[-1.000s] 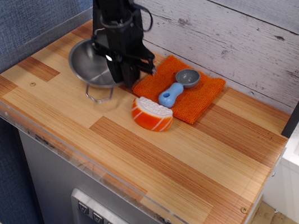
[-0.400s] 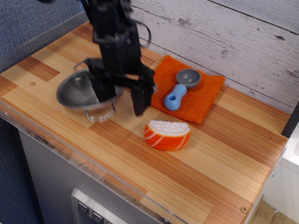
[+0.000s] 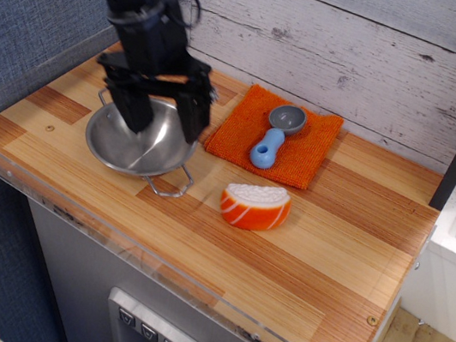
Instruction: Place the colander to the left of the sushi
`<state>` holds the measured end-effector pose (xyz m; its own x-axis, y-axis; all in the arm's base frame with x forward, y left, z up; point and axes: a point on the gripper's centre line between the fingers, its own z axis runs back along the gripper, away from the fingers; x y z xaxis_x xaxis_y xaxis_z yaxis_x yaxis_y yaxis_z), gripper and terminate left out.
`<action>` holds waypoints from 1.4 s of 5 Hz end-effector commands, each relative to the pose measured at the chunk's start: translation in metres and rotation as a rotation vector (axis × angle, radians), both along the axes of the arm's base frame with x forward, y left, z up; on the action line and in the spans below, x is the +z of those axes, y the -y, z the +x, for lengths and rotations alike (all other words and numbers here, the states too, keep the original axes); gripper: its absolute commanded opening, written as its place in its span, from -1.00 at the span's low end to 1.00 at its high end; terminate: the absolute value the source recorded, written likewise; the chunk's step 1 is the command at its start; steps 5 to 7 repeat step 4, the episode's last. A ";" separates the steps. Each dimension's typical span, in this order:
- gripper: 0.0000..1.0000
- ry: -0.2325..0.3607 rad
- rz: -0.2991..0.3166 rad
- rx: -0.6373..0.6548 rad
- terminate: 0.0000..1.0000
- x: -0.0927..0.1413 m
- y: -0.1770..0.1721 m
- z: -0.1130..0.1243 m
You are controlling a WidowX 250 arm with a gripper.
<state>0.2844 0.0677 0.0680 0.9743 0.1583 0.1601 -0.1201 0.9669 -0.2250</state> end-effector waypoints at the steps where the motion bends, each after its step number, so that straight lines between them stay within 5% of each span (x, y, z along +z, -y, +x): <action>1: 1.00 0.069 0.082 -0.034 -1.00 0.042 0.000 0.006; 3: 1.00 0.092 0.189 -0.158 -1.00 0.061 0.023 0.022; 4: 1.00 0.087 0.218 -0.168 1.00 0.065 0.031 0.026; 7: 1.00 0.087 0.218 -0.168 1.00 0.065 0.031 0.026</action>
